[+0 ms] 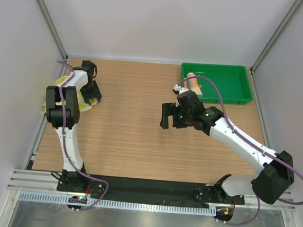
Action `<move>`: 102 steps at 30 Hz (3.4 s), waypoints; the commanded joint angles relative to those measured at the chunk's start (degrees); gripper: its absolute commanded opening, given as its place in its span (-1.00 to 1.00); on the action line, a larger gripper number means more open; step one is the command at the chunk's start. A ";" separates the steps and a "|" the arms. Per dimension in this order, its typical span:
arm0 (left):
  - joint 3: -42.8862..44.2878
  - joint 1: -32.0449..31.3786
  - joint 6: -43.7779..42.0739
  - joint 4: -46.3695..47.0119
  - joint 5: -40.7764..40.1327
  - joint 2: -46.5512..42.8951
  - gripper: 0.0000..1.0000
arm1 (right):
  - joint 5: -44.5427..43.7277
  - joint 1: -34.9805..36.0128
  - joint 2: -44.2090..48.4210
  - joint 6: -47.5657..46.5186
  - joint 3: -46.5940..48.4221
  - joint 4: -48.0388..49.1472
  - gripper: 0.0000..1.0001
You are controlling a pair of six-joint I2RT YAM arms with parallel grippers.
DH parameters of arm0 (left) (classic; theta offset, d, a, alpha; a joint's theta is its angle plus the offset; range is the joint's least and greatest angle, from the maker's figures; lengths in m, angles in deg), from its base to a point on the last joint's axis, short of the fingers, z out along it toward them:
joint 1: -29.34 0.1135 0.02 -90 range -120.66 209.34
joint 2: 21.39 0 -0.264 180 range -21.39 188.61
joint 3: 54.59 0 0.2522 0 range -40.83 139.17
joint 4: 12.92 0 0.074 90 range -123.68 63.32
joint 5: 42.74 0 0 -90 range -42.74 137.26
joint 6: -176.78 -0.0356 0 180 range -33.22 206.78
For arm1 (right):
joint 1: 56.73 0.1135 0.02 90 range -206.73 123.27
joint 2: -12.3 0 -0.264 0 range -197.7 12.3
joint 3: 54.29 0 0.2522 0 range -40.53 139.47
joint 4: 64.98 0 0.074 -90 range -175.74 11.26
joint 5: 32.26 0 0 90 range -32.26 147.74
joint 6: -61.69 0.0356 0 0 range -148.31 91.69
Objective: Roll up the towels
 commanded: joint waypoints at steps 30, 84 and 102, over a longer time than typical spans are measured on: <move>-10.28 -35.22 9.59 3.08 14.16 -10.75 -1.00 | -23.65 -0.37 10.02 4.25 -1.03 -12.24 0.99; 28.55 -1.23 -7.53 -9.75 -1.04 12.89 0.38 | -4.32 -17.85 -44.37 -4.10 34.29 -9.34 0.73; 24.61 -1.05 -7.09 -4.91 5.65 15.80 -0.17 | 0.25 -18.04 -49.22 -3.93 34.56 -6.79 0.26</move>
